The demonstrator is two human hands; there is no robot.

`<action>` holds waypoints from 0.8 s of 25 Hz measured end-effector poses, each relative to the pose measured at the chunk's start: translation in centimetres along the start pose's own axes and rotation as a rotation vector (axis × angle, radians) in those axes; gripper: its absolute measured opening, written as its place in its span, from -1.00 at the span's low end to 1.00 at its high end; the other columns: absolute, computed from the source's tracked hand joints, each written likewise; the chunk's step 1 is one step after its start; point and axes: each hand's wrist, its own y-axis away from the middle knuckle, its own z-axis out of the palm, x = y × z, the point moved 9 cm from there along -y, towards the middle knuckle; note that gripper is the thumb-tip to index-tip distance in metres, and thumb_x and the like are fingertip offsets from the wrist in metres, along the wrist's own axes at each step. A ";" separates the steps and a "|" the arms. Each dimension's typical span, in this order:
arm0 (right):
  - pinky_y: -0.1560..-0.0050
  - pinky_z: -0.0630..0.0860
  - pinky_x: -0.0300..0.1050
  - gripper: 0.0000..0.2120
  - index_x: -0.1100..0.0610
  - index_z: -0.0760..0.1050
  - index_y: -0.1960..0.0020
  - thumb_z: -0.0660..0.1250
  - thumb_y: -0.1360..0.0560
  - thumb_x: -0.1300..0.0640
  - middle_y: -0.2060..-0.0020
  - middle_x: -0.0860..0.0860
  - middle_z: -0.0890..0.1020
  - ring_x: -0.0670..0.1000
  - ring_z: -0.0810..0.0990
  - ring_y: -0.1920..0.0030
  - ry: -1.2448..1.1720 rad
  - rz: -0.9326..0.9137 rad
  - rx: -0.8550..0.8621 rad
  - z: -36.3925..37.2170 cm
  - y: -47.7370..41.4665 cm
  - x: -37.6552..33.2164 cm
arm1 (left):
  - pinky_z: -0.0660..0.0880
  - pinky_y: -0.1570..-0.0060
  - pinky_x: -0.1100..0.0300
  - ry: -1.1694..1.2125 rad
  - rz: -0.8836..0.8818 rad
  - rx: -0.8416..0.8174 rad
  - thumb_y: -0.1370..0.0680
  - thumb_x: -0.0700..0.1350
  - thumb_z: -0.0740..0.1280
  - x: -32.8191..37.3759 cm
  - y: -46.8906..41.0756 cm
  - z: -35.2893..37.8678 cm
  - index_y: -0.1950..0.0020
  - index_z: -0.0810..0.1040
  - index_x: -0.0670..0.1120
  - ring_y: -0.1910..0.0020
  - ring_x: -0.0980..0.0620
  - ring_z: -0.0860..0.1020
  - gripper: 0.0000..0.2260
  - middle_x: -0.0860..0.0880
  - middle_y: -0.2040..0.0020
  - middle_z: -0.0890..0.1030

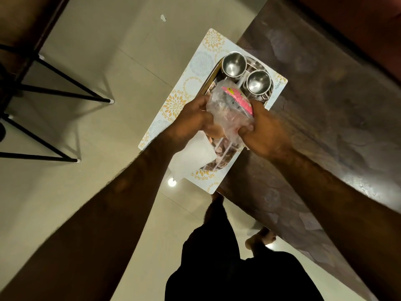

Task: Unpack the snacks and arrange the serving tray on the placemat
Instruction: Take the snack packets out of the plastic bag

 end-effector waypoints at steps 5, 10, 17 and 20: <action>-0.50 0.49 0.19 -0.11 0.08 0.12 -0.70 0.47 -0.48 0.08 -0.60 0.07 0.37 0.16 0.43 -0.56 -0.071 -0.049 -0.052 -0.6 1.0 -0.6 | 0.68 0.14 -0.08 -0.071 0.091 0.123 -0.56 -0.23 0.39 1.7 1.3 0.4 -0.01 0.55 -0.18 0.00 -0.17 0.69 -0.94 -0.15 -0.01 0.64; -0.56 0.27 0.34 -0.01 -0.05 0.04 -0.73 0.43 -0.42 -0.16 -0.70 -0.03 0.18 0.08 0.20 -0.70 0.147 -0.126 0.117 -2.8 3.8 -2.7 | 0.67 0.22 0.01 0.063 0.018 0.182 -0.50 -0.26 0.39 1.6 2.5 0.6 0.17 0.49 -0.05 0.05 -0.12 0.71 -0.85 -0.12 0.04 0.67; -0.53 0.30 0.23 -0.17 -0.05 0.20 -0.68 0.34 -0.49 -0.28 -0.67 0.00 0.25 0.10 0.28 -0.65 0.362 -0.210 0.125 -2.4 7.7 -5.2 | 0.62 0.34 0.04 0.256 -0.012 0.259 -0.53 -0.27 0.37 2.0 4.0 1.1 -0.18 0.46 -0.17 0.19 -0.16 0.72 -0.76 -0.25 -0.12 0.64; -0.45 0.47 0.17 -0.26 -0.02 0.24 -0.67 0.40 -0.57 -0.08 -0.57 0.05 0.36 0.14 0.43 -0.53 0.348 -0.182 0.119 -2.3 8.1 -5.2 | 0.68 0.23 -0.11 0.299 -0.007 0.254 -0.56 -0.18 0.39 2.5 4.7 1.8 -0.16 0.49 -0.13 0.12 -0.19 0.71 -0.80 -0.21 -0.09 0.65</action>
